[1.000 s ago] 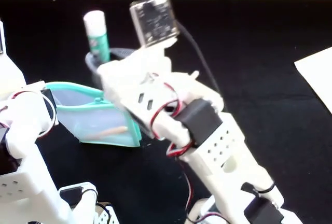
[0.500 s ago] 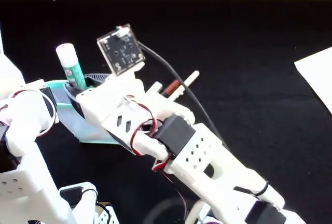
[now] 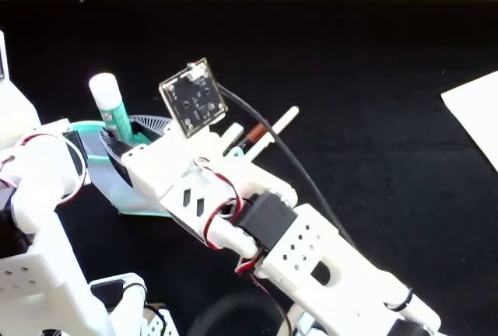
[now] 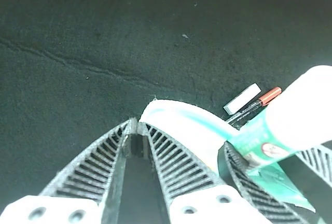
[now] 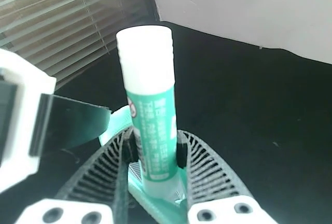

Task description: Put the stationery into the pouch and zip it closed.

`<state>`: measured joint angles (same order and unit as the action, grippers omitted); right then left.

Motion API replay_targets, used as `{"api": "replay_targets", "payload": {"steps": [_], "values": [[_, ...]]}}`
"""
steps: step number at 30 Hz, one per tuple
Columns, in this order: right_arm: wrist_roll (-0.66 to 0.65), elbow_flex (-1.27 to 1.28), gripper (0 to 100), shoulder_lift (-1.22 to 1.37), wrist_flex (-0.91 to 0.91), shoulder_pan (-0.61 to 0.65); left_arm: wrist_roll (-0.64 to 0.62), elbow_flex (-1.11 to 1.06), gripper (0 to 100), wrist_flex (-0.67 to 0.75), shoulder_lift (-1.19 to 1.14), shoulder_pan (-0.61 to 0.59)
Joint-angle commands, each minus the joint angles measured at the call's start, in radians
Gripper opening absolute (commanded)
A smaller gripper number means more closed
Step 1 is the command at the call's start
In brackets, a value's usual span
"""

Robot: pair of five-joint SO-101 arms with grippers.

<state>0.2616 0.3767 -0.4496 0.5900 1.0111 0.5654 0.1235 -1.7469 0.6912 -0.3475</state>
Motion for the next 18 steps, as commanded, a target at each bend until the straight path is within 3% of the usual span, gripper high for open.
{"api": "replay_targets", "payload": {"steps": [1, 18], "values": [[-0.012, 0.024, 0.6, 0.001, -0.010, -0.012, -0.006, -0.001, 1, -0.008, 0.007, -0.007], [-0.015, -0.068, 0.7, 0.119, -0.016, 0.054, -0.003, -0.001, 1, -0.008, 0.007, -0.007]]}}
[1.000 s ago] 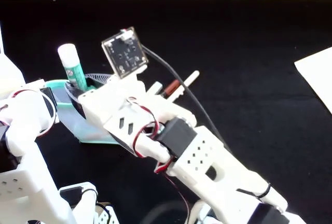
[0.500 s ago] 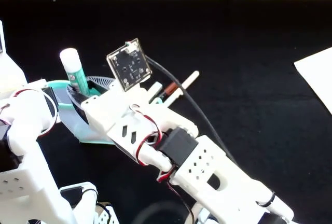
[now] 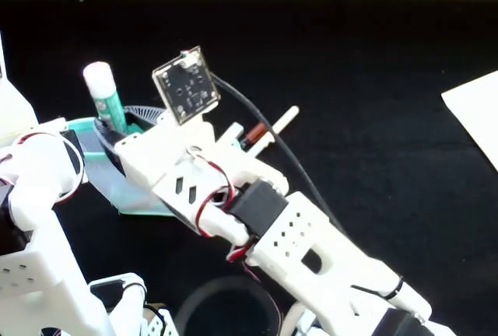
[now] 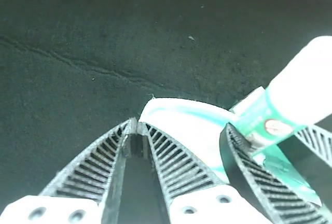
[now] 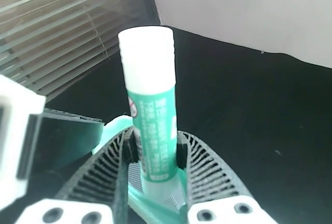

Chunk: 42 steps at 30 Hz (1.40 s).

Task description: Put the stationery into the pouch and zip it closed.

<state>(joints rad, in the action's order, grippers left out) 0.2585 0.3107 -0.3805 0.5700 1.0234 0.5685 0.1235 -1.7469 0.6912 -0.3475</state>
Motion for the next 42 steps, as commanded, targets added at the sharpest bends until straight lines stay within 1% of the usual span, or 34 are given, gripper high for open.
{"api": "replay_targets", "payload": {"steps": [1, 4, 6, 8, 26, 30, 33, 37, 39, 40, 42], "values": [[-0.012, -0.002, 1.4, 0.050, 0.004, 0.042, -0.005, -0.001, 1, -0.008, 0.007, -0.007], [-0.012, -0.001, 9.6, 0.050, 0.013, 0.041, -0.005, -0.001, 1, -0.008, 0.007, -0.007], [-0.012, -0.004, 16.0, 0.048, 0.059, 0.042, -0.003, -0.001, 1, -0.008, 0.007, -0.007], [-0.012, -0.005, 19.3, 0.047, 0.081, 0.044, -0.003, -0.001, 1, -0.008, 0.007, -0.007], [-0.012, -0.007, 19.4, 0.047, 0.082, 0.044, -0.003, -0.001, 1, -0.008, 0.007, -0.007], [-0.012, -0.012, 19.4, 0.045, 0.084, 0.024, -0.003, -0.001, 1, -0.008, 0.007, -0.007], [-0.012, -0.013, 19.4, -0.012, 0.084, -0.054, -0.003, -0.001, 1, -0.008, 0.007, -0.007], [-0.006, -0.004, 19.4, -0.107, 0.088, -0.254, -0.005, -0.001, 1, -0.006, 0.007, -0.007], [0.006, -0.002, 19.4, -0.108, 0.124, -0.369, -0.005, -0.001, 1, -0.006, 0.007, -0.007], [0.043, -0.002, 19.4, -0.101, 0.148, -0.429, -0.005, -0.001, 1, -0.006, 0.007, -0.007], [0.157, -0.002, 19.4, -0.081, 0.202, -0.547, -0.005, -0.001, 1, -0.006, 0.007, -0.007]]}}
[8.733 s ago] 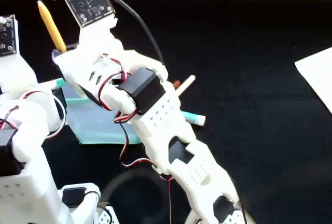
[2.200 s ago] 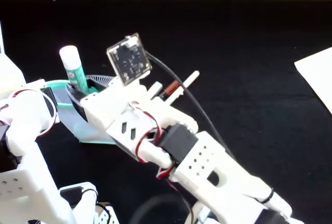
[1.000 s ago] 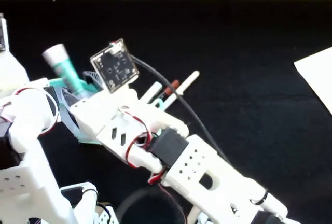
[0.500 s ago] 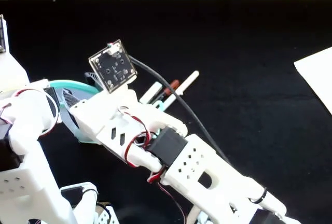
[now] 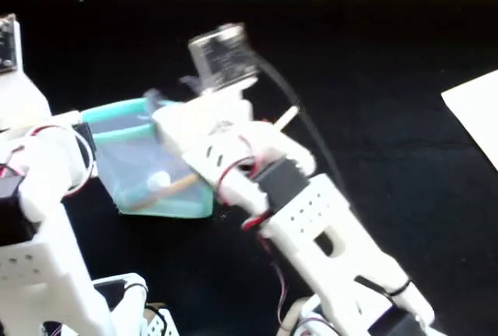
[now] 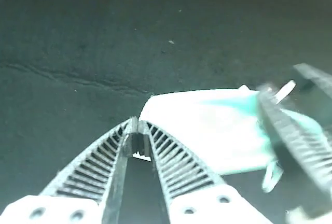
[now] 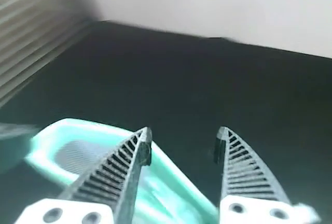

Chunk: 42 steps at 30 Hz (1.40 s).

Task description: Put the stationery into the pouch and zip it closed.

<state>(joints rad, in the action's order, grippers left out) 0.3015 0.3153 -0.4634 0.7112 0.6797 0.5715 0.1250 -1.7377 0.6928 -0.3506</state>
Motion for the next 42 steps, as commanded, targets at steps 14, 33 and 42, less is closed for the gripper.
{"api": "replay_targets", "payload": {"steps": [14, 33, 42], "values": [[0.252, -0.030, 19.7, 0.479, 0.136, -0.426, -0.009, -0.004, 1, -0.015, 0.005, -0.004], [0.632, -0.420, 19.9, 0.819, 0.274, -0.082, -0.003, -0.094, 1, -0.008, 0.005, -0.004], [0.628, -0.530, 19.9, 1.001, 0.272, -0.094, -0.003, -0.094, 1, -0.008, 0.005, -0.004]]}}
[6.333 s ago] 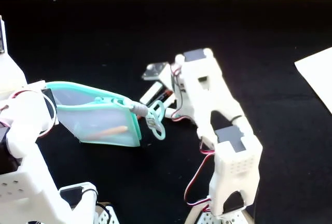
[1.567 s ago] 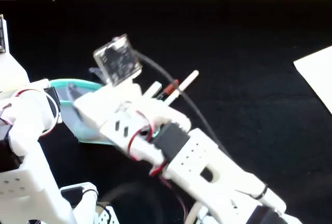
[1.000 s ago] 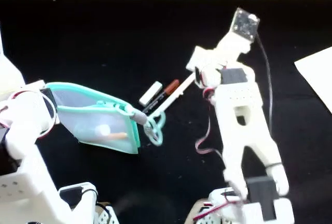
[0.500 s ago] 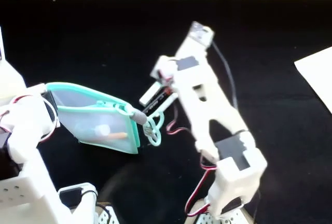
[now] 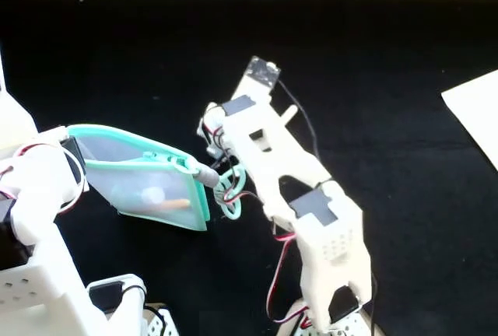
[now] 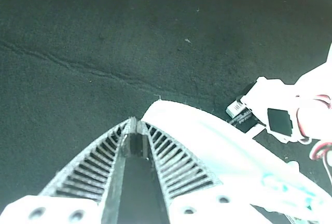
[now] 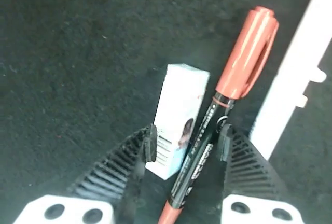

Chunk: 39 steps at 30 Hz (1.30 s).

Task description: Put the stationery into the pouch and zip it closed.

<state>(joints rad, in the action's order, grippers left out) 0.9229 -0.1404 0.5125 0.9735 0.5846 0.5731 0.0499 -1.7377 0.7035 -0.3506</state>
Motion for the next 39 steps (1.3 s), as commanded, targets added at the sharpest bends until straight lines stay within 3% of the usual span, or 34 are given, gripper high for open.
{"api": "replay_targets", "payload": {"steps": [1, 13, 15, 19, 28, 39], "values": [[0.006, -0.096, 19.9, 0.048, 0.012, 0.001, -0.005, -0.019, 1, -0.008, -0.005, -0.004], [0.005, -0.200, 18.9, 0.203, 0.015, -0.001, -0.005, -0.019, 1, -0.008, -0.005, -0.004], [-0.008, -0.199, 13.9, 0.203, 0.015, -0.001, -0.005, -0.019, 1, -0.008, -0.005, -0.004], [-0.155, -0.199, 0.3, 0.203, 0.015, 0.001, -0.005, -0.019, 1, -0.008, -0.005, -0.004], [-0.161, -0.239, 0.5, 0.173, 0.051, -0.033, -0.006, -0.019, 1, -0.008, -0.005, -0.004], [-0.327, -0.552, 0.5, 0.018, 0.265, -0.081, -0.008, -0.027, 1, -0.008, -0.005, -0.004]]}}
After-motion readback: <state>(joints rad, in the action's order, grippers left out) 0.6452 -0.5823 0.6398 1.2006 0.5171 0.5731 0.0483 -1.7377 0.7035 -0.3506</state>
